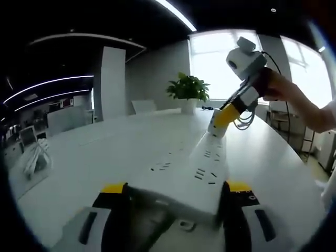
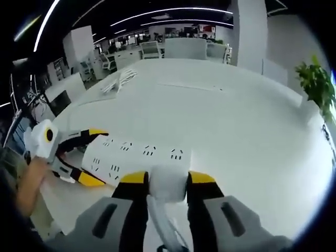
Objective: Straighten the power strip on the desk, plug the charger into it
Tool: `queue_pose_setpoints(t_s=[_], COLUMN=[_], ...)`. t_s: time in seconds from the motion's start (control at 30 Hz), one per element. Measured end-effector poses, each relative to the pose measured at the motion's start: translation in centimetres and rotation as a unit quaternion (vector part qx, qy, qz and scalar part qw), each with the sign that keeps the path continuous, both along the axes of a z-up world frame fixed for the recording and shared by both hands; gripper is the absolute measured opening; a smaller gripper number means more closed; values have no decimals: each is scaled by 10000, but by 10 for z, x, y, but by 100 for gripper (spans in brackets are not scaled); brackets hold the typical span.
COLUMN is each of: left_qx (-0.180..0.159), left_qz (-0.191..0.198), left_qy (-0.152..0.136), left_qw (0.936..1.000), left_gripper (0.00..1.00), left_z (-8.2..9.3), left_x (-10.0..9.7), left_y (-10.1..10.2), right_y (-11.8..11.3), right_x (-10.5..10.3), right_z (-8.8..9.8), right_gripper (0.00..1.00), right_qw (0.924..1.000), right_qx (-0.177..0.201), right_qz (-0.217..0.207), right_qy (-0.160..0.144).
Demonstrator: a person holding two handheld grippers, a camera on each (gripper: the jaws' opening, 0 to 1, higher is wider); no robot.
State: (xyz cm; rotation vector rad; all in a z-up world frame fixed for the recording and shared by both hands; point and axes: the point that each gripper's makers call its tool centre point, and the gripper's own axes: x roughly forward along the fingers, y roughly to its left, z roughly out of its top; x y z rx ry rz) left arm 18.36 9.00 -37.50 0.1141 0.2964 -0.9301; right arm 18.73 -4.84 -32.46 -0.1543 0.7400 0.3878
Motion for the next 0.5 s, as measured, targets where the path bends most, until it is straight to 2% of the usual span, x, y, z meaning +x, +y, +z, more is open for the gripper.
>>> queue_pose_setpoints(t_s=[0.1,0.4,0.5], left_qx=[0,-25,-71], left_qz=[3,25,48], left_qy=[0,-17,-69], left_qw=[10000,10000,9999], left_gripper=[72,73,74], left_z=[0,1,2], left_x=[0,0,0], left_y=[0,0,0], right_y=[-1,-1,-1], right_x=[0,2,-1], right_z=[0,-1,0], right_gripper=[27,27,28], right_qw=[10000,9999,9997], right_qx=[-71,135,99], right_qz=[1,34,188], right_qy=[-32,-33,-88])
